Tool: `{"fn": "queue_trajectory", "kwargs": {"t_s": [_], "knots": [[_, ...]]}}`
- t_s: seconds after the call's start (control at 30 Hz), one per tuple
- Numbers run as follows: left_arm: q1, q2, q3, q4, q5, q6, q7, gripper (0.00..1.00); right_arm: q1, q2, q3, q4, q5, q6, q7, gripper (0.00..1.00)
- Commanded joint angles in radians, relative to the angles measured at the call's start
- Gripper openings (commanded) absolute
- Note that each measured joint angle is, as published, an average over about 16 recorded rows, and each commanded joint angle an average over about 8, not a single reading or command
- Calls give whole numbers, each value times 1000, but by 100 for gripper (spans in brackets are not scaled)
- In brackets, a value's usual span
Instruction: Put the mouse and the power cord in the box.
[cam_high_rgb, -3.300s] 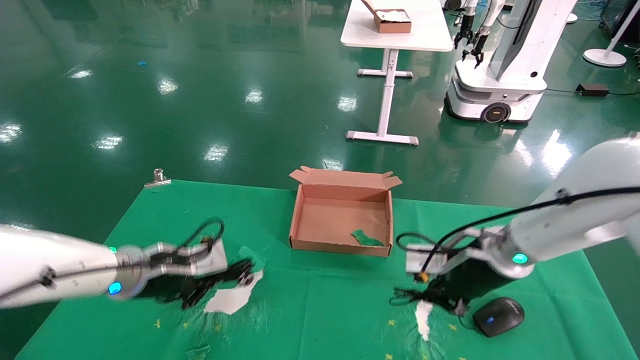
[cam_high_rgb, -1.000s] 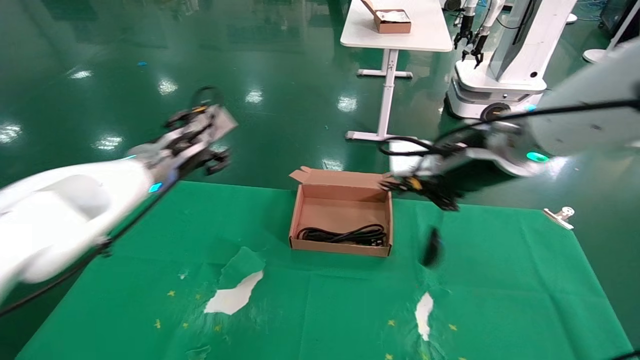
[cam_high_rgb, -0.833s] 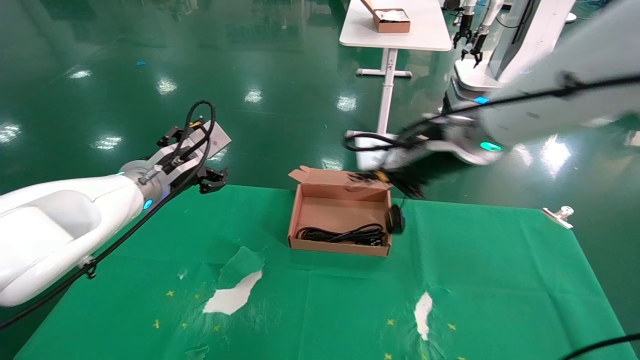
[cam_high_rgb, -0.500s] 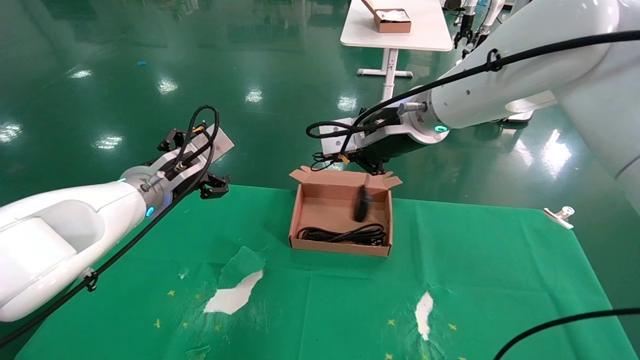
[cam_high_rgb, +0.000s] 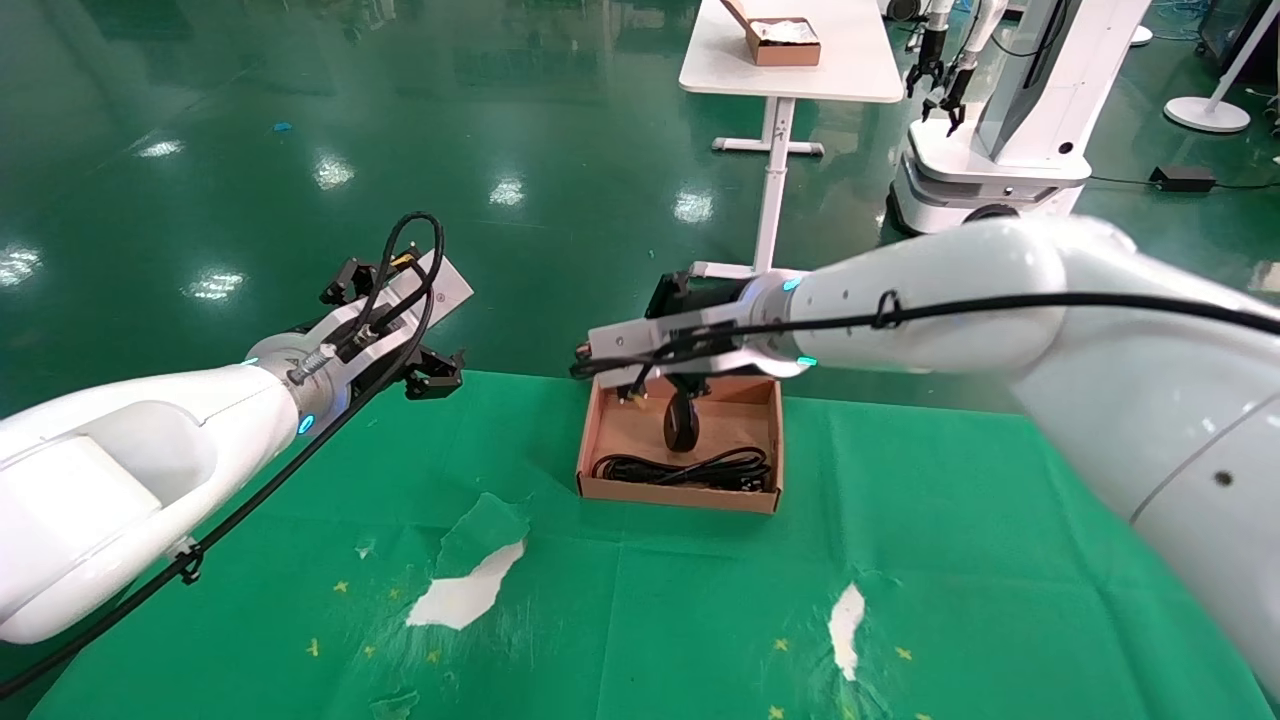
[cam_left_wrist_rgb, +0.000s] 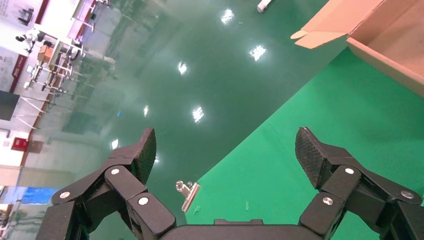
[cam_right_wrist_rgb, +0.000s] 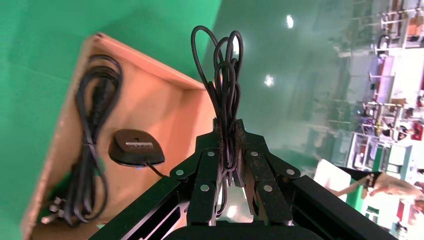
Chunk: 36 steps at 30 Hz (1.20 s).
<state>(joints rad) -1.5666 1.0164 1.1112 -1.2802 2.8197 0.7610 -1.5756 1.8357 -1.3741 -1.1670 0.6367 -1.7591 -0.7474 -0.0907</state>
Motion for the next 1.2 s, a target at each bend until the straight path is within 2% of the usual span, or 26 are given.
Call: {"fn": "queue_trajectory", "kwargs": {"t_s": [0.03, 0.27, 0.3, 0.53, 0.57, 1.2], "knots": [[0, 0, 0, 0, 0, 0, 0, 100, -10, 0, -32, 6, 21, 18, -4, 0], [0, 0, 0, 0, 0, 0, 0, 100, -34, 3, -100, -39, 77, 66, 5, 0], [0, 0, 0, 0, 0, 0, 0, 100, -39, 4, -108, -54, 81, 75, 10, 4], [1, -1, -1, -1, 1, 1, 0, 100, -69, 4, -146, -132, 93, 122, 32, 92], [1, -1, -1, -1, 1, 1, 0, 100, -71, 4, -148, -136, 94, 125, 33, 100], [-1, -1, 0, 1, -4, 0, 3, 100, -76, 17, -122, -110, 106, 101, 34, 100]]}}
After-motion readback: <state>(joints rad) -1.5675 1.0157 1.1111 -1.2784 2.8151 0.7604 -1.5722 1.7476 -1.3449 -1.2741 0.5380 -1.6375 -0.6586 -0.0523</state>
